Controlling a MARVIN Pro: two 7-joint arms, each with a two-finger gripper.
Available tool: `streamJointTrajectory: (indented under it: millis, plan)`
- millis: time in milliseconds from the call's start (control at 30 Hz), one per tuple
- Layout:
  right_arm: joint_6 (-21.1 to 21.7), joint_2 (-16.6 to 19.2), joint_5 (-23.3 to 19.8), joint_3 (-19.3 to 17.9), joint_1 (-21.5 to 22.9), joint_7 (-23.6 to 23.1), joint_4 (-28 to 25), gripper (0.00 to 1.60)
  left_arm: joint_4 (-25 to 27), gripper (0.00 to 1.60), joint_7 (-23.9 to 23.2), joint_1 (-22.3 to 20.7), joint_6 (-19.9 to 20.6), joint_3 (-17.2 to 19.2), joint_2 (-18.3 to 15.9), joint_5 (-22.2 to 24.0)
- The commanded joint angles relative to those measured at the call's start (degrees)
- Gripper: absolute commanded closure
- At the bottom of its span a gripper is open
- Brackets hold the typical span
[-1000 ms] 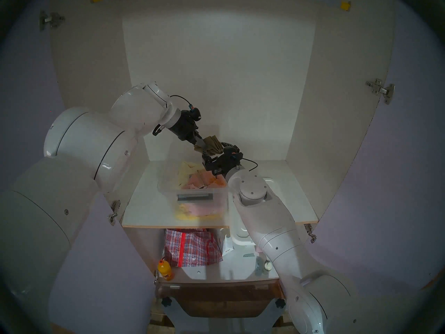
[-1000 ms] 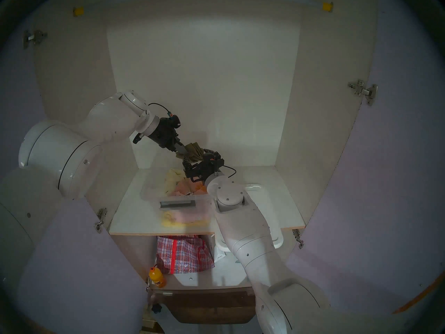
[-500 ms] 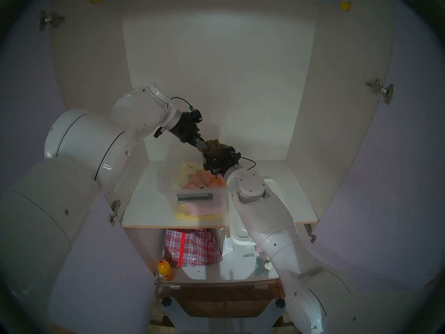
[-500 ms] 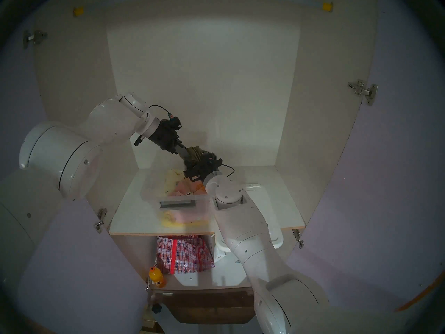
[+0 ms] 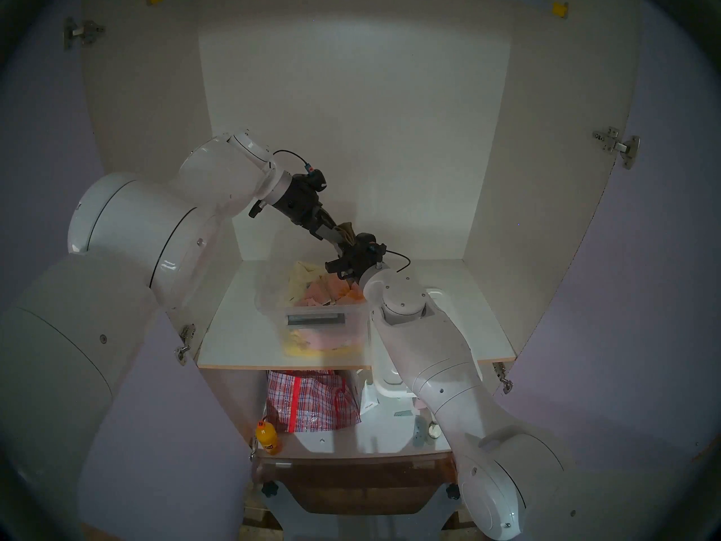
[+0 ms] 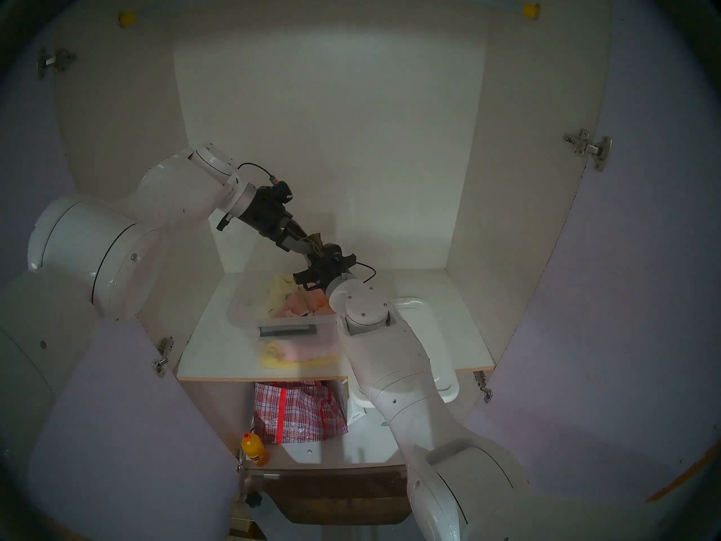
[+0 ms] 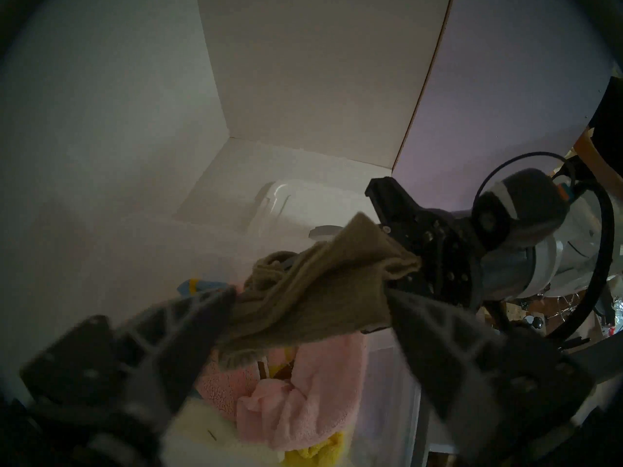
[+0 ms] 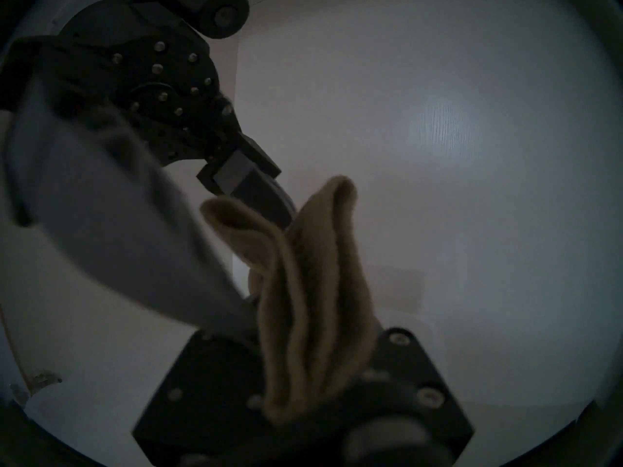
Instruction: Take socks out of the storage bin, place them on top of the cabinet, and put the lid back on the bin
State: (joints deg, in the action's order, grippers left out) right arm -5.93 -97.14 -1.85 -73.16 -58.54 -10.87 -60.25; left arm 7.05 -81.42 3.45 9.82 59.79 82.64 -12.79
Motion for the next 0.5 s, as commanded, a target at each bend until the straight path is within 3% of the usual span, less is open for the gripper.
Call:
streamJointTrajectory:
  millis: [0, 467]
  plan:
    - [-0.4, -0.3, -0.4, -1.4, 2.8, 1.1, -1.0, 1.60, 1.3, 0.00, -1.6, -2.8, -0.8, 0.9, -0.7, 0.8]
    - [-0.5, 0.4, -1.1, -5.9, 4.2, 4.7, 0.2, 1.60, 0.8, 0.00, 0.9, -3.7, -1.4, 2.5, -7.8, 0.7]
